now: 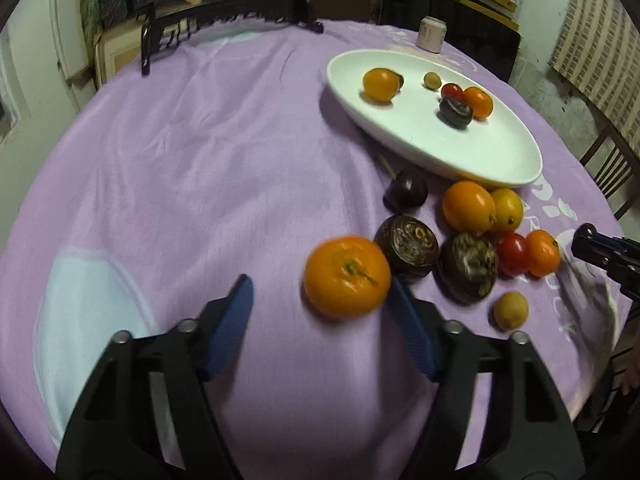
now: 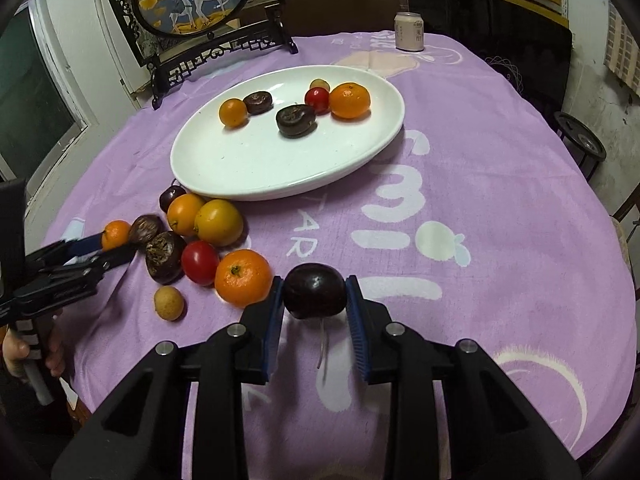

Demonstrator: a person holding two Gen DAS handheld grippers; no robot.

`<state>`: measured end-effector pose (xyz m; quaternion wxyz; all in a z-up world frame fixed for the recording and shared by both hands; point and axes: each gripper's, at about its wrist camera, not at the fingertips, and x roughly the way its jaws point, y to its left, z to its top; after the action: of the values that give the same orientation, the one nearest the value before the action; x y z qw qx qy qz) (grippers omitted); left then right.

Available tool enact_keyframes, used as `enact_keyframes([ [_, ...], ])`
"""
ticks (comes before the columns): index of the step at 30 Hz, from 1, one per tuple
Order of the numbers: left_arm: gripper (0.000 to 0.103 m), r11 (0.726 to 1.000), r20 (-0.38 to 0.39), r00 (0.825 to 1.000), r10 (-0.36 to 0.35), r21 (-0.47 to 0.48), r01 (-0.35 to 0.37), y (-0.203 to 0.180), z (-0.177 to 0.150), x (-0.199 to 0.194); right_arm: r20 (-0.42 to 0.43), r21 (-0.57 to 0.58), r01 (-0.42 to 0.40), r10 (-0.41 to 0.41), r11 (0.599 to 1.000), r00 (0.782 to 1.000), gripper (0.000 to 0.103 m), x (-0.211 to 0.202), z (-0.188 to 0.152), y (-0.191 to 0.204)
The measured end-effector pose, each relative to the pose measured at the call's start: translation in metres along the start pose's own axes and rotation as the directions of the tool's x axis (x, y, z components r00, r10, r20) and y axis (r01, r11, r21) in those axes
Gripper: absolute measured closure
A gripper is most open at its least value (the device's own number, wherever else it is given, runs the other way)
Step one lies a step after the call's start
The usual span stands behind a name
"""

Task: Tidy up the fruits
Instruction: 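Grasp a dark plum with the right tool while the left tool grasps a tangerine, then carry both fruits over the white plate and open both tools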

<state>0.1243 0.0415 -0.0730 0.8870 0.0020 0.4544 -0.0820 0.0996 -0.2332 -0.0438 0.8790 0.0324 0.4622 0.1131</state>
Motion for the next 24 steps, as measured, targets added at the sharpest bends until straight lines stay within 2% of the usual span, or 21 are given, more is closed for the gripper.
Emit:
enact_keyframes([
  [1,0.056,1.0,0.007,1.0,-0.016,0.005,0.016,-0.002,0.003,0.001,0.0,0.0,-0.002,0.002,1.0,1.0,0.072,0.0,0.0,0.001],
  [2,0.062,0.999,0.007,0.999,-0.05,0.003,0.05,-0.003,0.005,0.001,0.0,0.0,-0.004,0.004,1.0,1.0,0.072,-0.001,0.0,0.001],
  [8,0.063,0.995,0.009,0.995,-0.096,-0.006,0.096,-0.009,-0.001,-0.009,0.018,-0.007,-0.014,0.014,1.0,1.0,0.072,-0.01,-0.001,0.007],
  [15,0.063,0.99,0.046,0.989,-0.14,0.017,0.139,-0.018,-0.004,-0.041,0.034,-0.024,-0.028,0.029,0.999,0.999,0.072,-0.012,0.007,0.013],
  [19,0.063,0.983,0.047,0.983,-0.179,0.056,0.176,-0.03,0.013,-0.046,0.039,-0.034,-0.04,0.042,0.999,0.998,0.072,-0.009,0.018,0.015],
  [24,0.062,0.981,0.038,0.984,-0.175,0.086,0.171,-0.04,0.054,-0.037,0.054,-0.059,-0.041,0.044,0.997,0.998,0.072,0.0,0.047,0.013],
])
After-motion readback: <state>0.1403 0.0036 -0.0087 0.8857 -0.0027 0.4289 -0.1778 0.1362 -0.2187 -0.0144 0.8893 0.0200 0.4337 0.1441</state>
